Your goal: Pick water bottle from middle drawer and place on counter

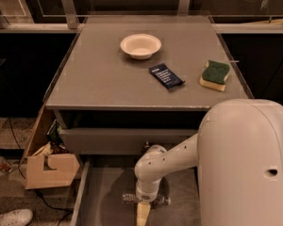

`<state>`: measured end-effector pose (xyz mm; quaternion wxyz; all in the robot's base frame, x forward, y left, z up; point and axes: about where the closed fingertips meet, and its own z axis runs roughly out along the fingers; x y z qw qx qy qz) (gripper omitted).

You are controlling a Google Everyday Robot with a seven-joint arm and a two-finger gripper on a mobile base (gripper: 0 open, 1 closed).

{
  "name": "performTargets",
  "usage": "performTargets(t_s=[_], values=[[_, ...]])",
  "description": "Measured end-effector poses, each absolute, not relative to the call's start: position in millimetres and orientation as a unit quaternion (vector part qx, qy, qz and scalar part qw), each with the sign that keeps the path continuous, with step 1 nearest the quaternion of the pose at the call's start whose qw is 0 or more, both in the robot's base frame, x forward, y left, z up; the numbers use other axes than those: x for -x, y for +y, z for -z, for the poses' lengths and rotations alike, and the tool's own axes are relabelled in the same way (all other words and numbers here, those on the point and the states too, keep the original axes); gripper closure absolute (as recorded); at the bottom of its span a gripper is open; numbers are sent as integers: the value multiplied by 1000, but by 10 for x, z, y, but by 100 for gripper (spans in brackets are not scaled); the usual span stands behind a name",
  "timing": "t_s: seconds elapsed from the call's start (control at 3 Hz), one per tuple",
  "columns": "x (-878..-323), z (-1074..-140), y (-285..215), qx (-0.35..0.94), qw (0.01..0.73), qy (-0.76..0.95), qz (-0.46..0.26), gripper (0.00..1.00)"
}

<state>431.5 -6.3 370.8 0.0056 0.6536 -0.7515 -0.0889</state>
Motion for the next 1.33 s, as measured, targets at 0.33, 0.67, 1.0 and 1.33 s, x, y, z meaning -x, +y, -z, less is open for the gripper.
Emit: performTargets(t_s=[0.33,0.67,1.0,1.33], values=[[-4304,-3681,-65,-654,8,-751,91,20],[-4304,-3681,-65,-654,8,-751,91,43],[-4304,-3680,-65,-654,8,-751,91,74],[-4304,-3680,-65,-654,8,-751,91,100]])
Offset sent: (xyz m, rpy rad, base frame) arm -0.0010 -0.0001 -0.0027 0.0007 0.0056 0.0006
